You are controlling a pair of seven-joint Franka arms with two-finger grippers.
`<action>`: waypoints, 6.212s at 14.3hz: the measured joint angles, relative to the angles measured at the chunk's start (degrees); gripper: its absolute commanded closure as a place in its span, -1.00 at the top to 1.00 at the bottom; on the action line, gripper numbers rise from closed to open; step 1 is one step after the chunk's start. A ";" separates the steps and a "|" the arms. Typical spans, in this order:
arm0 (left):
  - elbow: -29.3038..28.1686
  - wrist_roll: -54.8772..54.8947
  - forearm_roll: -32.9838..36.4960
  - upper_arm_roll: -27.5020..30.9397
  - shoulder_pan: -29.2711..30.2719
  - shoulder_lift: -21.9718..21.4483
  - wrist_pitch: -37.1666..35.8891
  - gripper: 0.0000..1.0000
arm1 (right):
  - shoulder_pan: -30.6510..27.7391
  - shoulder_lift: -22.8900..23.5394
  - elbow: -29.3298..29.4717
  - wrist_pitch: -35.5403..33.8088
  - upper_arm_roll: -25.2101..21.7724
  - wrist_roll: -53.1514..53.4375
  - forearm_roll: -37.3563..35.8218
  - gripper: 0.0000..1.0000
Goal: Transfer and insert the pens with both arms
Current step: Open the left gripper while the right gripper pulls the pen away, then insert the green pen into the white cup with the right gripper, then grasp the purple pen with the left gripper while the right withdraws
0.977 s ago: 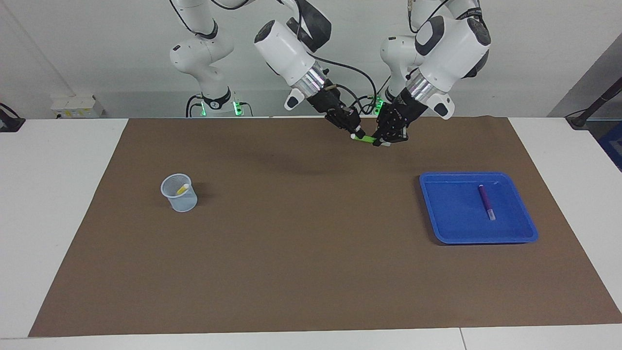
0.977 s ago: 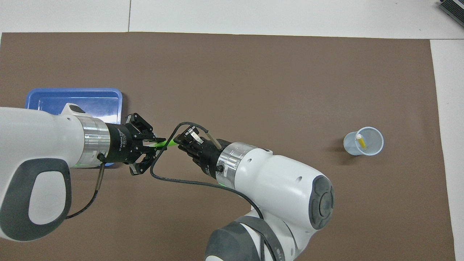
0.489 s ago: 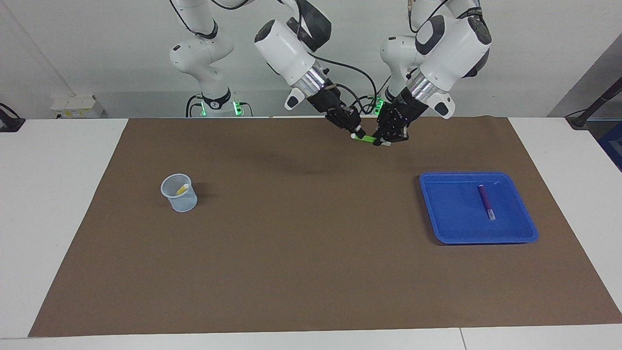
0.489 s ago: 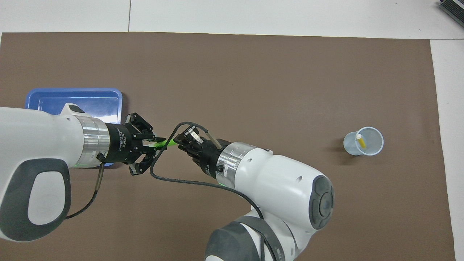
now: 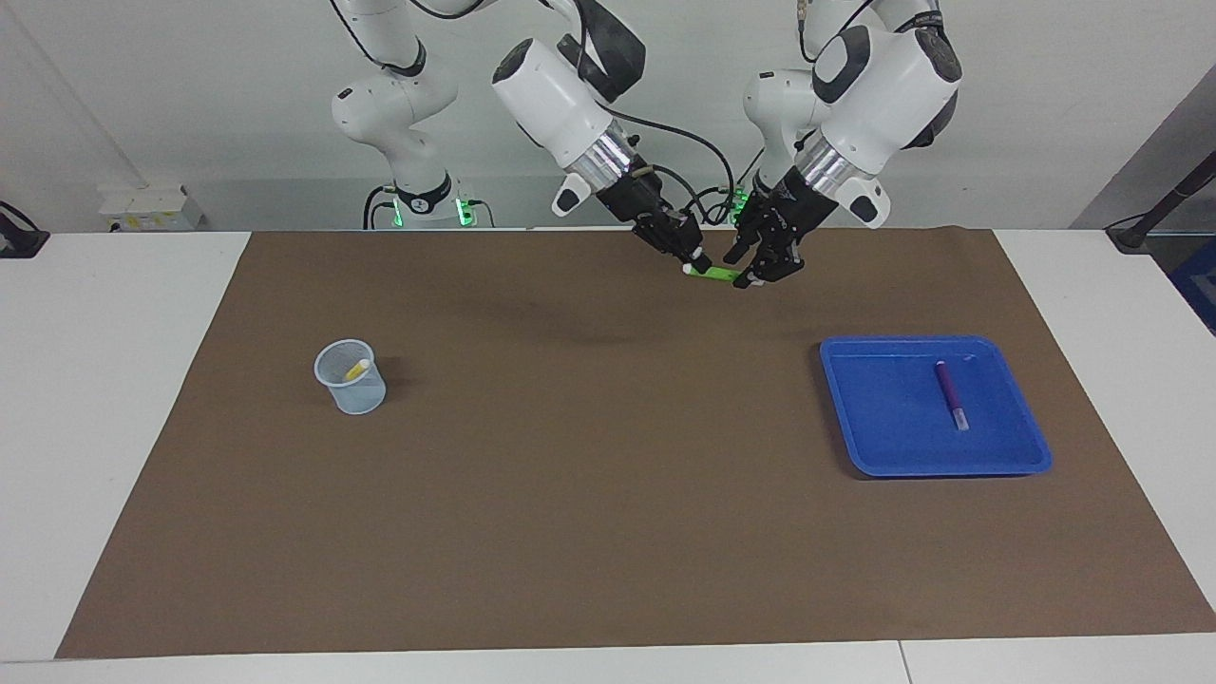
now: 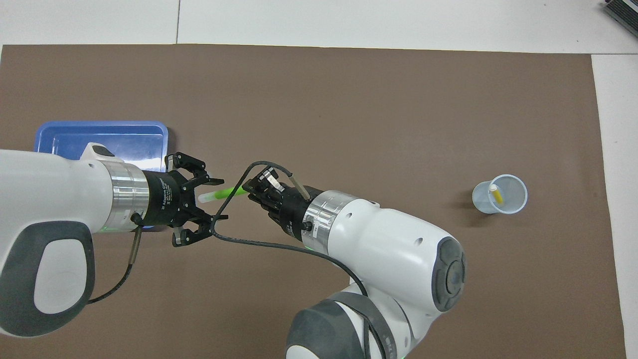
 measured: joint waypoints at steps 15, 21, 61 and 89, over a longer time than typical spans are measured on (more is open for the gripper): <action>-0.55 44.42 1.02 0.81 7.80 -1.58 -10.41 0.76 | -12.10 -3.23 0.15 -37.21 -0.55 -29.24 -16.21 -1.00; -1.08 72.82 8.28 1.12 17.36 -1.88 -12.41 0.67 | -20.43 -6.85 0.61 -55.36 -0.63 -54.32 -30.96 -1.00; 2.96 121.50 29.64 1.35 31.29 31.05 22.70 0.40 | -38.48 -6.40 -4.95 -40.49 -0.60 -109.05 -45.44 1.00; 16.67 87.87 23.79 -0.41 27.26 26.96 0.04 -1.00 | -36.19 -7.95 -2.25 -50.31 3.57 -33.58 -13.18 1.00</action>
